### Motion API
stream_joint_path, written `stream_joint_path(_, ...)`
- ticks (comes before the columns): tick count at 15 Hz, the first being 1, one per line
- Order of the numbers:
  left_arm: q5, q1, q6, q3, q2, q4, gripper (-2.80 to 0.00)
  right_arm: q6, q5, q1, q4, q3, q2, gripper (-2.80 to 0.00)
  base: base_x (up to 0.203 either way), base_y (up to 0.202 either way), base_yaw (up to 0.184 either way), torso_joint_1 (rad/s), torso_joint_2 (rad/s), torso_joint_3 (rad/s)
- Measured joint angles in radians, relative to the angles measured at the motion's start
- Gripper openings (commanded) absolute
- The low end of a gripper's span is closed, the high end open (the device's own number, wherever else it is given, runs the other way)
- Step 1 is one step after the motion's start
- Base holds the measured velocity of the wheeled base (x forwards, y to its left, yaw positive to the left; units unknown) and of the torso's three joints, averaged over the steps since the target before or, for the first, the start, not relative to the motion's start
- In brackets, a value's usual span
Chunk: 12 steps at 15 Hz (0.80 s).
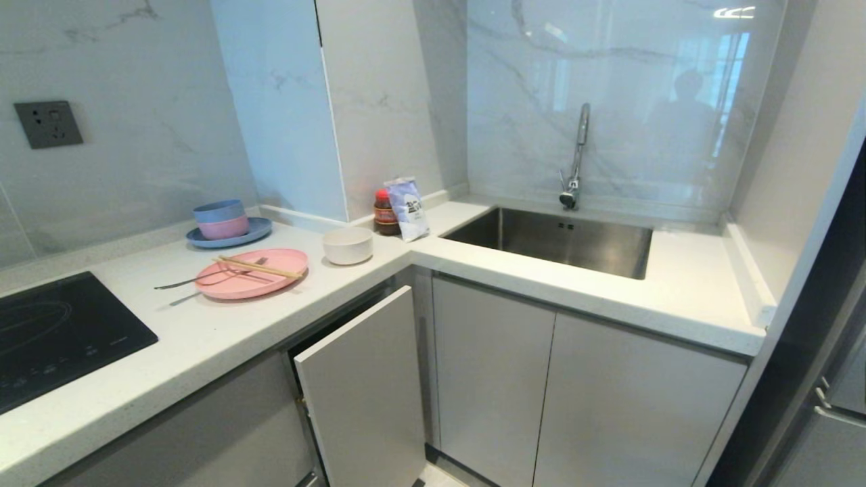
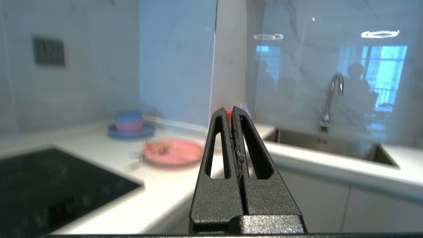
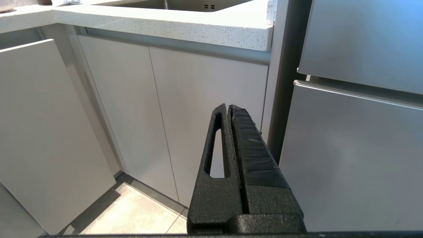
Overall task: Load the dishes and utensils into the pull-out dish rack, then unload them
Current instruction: Open the cupboard
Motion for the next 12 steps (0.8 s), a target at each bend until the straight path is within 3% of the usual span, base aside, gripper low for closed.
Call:
stream_joint_path(6,-0.001,-0.006,0.064,-0.428,0.445,0.025,-2.8,0.0,0.0,0.0,0.0,0.0,0.0,-2.8,0.0,0.0,0.0,0.0,0.0,0.0)
stream_joint_path(12,-0.018,-0.036,0.074,-0.622,0.848,0.096,-2.8,0.0,0.0,0.0,0.0,0.0,0.0,-2.8,0.0,0.0,0.0,0.0,0.0,0.0)
